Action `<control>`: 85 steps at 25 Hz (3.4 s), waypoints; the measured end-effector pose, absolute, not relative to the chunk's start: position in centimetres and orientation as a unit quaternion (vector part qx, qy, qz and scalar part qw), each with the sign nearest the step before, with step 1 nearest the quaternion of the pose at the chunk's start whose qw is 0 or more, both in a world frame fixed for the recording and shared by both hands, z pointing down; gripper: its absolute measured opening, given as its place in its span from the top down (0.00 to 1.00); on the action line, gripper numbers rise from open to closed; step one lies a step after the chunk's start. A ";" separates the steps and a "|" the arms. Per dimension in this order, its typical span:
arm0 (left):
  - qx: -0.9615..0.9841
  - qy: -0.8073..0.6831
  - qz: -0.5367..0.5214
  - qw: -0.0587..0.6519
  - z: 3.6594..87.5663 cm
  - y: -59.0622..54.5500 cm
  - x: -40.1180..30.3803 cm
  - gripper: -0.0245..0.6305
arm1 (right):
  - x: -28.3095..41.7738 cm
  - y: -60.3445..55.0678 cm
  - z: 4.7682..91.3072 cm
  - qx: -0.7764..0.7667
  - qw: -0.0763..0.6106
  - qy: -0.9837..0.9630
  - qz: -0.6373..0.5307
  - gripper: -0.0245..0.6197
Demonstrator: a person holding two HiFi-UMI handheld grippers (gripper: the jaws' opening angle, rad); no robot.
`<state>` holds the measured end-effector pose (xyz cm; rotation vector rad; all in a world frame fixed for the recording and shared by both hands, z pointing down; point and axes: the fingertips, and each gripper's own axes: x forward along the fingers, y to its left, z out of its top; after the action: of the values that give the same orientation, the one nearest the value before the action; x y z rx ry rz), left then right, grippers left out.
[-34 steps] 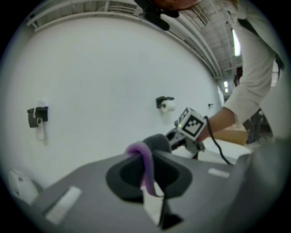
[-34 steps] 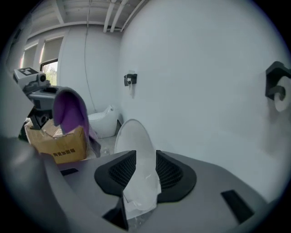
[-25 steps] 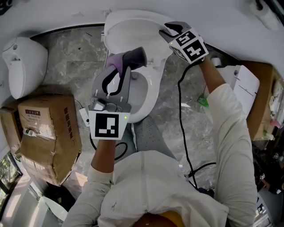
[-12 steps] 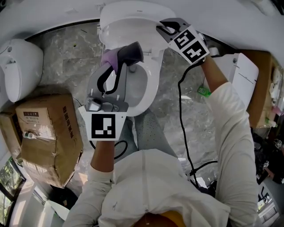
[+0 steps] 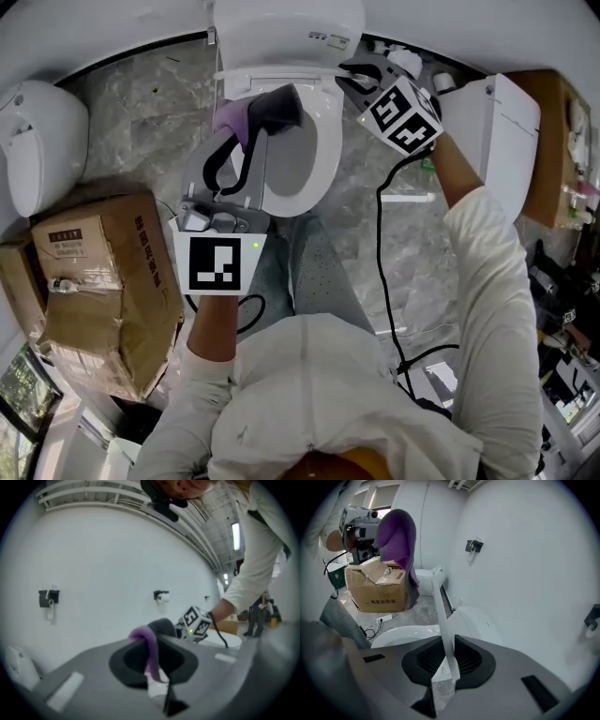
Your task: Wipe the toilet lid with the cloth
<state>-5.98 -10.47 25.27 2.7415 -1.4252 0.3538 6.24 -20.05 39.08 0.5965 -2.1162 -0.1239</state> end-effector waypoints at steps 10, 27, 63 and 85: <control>0.891 -0.437 0.115 0.038 27.6 -1.8 -8.1 0.93 | 5.1 -6.9 45.1 0.242 0.499 -0.824 -0.117 0.84; 0.881 -0.450 0.124 0.072 32.0 2.7 -7.2 0.93 | 4.4 1.6 52.1 0.249 0.527 -0.773 -0.250 0.82; 0.881 -0.447 0.116 0.106 33.9 2.3 -8.5 0.93 | 3.2 10.0 62.6 -0.005 0.658 -0.751 0.057 0.75; 0.889 -0.404 0.156 0.148 41.1 -0.6 -6.0 0.93 | 3.2 8.6 68.8 0.268 0.562 -0.720 0.307 0.94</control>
<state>-6.00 -0.57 41.06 2.5582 -1.1624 0.4481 3.22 8.62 68.85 0.6315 -1.6963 0.7222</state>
